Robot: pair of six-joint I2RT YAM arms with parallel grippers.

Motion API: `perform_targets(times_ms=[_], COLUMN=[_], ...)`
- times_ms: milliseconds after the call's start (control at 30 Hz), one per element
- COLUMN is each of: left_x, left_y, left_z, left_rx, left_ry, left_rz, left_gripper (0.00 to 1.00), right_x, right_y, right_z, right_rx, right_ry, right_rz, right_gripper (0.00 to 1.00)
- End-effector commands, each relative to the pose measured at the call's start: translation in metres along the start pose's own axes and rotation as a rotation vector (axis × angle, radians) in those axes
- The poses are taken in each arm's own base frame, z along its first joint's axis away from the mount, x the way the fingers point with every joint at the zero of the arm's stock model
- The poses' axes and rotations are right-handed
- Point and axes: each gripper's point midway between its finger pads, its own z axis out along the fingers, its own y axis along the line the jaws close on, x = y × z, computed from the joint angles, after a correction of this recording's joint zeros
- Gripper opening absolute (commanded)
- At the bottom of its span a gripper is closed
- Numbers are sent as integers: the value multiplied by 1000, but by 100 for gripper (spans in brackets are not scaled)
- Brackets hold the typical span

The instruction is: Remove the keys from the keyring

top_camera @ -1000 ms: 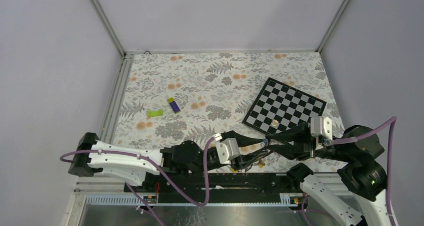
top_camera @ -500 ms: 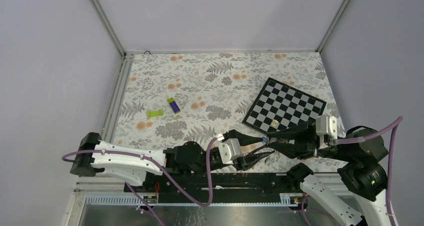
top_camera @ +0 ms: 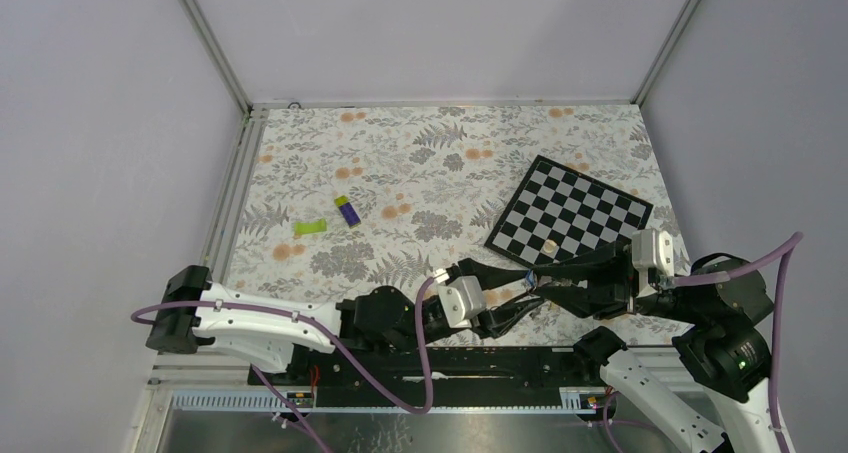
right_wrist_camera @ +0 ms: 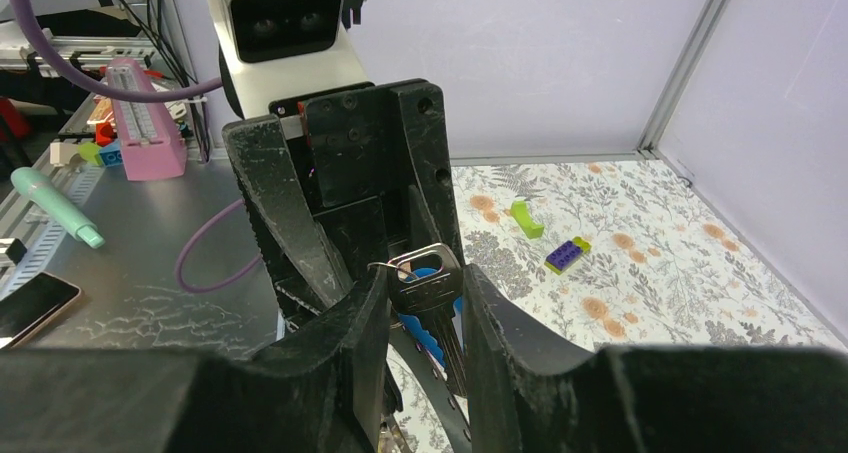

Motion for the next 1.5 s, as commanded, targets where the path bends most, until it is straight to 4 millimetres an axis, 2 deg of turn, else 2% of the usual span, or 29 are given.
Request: perform_targets(times_ms=[0,400,733,967,1233,1467], left_x=[-13,-20,-16,-20,-27,-30], left_y=[1,7,5,7,9,10], left_z=[2,5,7,6,3,2], left_rx=[-13,-50,-45,-52,-58,-61], left_ry=[-61,-119,-103,-121,-149,-159], left_rz=[-19,-39,-23,-30,-40,-45], left_gripper=[47,47,38,34,33,37], right_x=[-24,-23,-24,-20,-16,-14], right_y=[0,0,-1,-1,-2,0], right_z=[0,0,-1,-1,-3,-4], right_rx=[11,14,24,24,36,37], right_ry=[-88,-96,-105,-96,-85,-83], right_rz=[-53,-46,-48,-43,-35,-34], right_gripper=[17,17,17,18,18,18])
